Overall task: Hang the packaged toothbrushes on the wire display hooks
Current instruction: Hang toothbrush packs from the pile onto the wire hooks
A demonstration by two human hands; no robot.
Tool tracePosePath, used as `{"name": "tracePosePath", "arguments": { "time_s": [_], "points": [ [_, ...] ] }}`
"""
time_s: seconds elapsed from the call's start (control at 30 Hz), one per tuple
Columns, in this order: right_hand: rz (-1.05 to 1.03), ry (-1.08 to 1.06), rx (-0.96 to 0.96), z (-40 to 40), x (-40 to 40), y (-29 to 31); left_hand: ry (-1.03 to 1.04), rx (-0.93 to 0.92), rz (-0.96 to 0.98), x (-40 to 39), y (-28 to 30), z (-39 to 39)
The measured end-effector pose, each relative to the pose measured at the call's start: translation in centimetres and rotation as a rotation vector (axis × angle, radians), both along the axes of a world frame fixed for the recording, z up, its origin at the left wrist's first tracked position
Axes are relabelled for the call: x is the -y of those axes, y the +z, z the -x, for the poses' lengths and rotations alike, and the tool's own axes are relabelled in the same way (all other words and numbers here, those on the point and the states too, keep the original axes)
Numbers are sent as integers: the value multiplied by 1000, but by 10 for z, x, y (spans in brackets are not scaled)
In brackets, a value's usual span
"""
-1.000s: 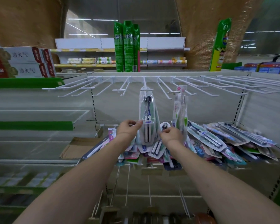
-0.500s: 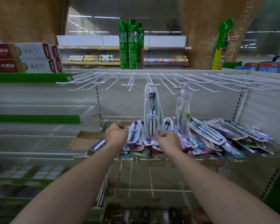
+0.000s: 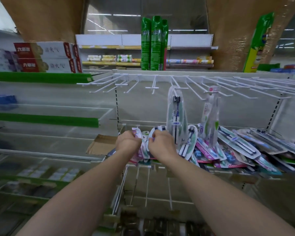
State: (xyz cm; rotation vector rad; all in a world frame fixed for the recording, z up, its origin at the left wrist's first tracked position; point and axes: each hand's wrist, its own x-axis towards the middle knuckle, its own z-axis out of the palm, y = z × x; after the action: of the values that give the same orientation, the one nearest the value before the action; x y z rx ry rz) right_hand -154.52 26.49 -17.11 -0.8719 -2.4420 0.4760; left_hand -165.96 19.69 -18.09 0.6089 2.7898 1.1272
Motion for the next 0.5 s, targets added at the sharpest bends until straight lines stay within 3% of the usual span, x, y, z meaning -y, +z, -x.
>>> {"name": "tracePosePath", "arguments": {
  "time_s": [0.17,0.5],
  "points": [
    [-58,-45,118,18,-1,2,36,1,103,-11,-1,8],
    [-78,-93,295,45,-16,-3,40,37,111,-23,-7,26]
  ]
}}
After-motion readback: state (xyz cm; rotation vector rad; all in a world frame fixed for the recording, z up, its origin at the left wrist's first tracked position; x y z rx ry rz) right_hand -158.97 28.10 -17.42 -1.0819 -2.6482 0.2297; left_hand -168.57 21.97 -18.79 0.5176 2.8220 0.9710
